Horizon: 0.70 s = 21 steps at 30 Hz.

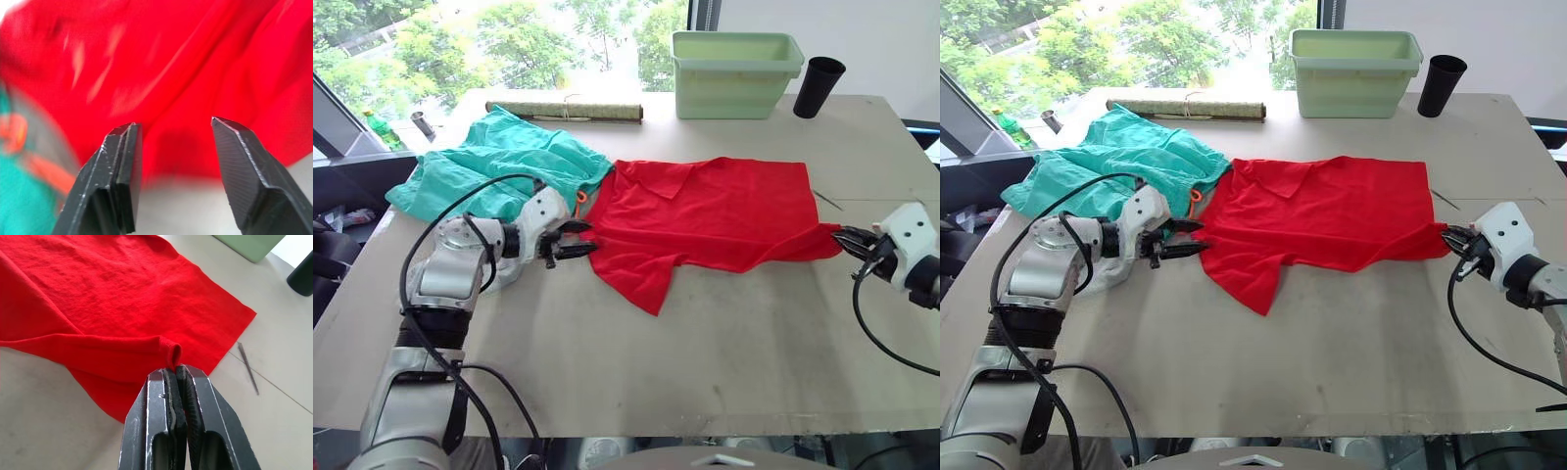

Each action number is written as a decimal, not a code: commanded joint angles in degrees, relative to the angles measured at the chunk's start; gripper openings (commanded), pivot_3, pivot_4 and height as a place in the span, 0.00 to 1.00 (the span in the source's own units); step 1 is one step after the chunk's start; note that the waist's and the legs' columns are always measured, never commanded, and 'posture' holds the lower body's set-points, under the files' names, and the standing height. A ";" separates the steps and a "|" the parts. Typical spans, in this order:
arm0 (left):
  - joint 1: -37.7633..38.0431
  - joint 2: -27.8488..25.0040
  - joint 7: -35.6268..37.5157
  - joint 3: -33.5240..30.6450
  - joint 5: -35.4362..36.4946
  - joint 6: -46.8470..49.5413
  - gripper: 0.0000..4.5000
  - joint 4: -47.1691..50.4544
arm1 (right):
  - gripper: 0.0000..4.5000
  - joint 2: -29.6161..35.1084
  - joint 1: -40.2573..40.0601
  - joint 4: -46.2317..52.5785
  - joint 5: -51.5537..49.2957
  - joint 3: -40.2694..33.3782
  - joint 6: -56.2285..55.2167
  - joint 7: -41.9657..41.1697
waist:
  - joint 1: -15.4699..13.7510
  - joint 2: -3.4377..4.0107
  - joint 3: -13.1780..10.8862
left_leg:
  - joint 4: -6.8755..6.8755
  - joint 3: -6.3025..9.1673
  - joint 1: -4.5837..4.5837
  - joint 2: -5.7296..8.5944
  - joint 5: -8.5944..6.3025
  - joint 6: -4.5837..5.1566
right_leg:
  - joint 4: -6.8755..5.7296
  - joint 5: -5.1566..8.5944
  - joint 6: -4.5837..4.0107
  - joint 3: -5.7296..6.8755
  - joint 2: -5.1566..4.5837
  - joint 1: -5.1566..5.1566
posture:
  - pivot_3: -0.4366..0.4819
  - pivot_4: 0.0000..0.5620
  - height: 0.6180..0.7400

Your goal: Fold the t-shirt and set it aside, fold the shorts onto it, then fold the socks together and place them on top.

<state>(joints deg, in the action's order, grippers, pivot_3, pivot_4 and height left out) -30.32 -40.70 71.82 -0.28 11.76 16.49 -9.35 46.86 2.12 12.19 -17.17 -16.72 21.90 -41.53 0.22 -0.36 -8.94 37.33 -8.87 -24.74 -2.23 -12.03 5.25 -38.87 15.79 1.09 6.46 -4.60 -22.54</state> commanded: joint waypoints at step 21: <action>12.22 2.72 -5.52 22.00 -12.27 -13.91 0.57 8.30 | 0.00 -3.70 0.86 4.05 0.10 -0.16 0.19 2.63 | -0.95 0.18 0.18 | -0.04 0.01 0.07 -0.01 -0.04 0.05 | 0.05 0.01 -0.02 -0.05 0.01 0.02 | 0.48 0.27 0.97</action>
<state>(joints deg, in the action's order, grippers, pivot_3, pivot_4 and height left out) -18.46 -37.10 66.15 19.62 3.28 1.89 2.21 43.10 2.12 14.97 -16.96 -16.13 22.77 -39.42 -0.73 -0.18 -8.75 37.29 -8.86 -24.66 -2.23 -12.07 5.30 -38.82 15.80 1.07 6.41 -4.59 -22.52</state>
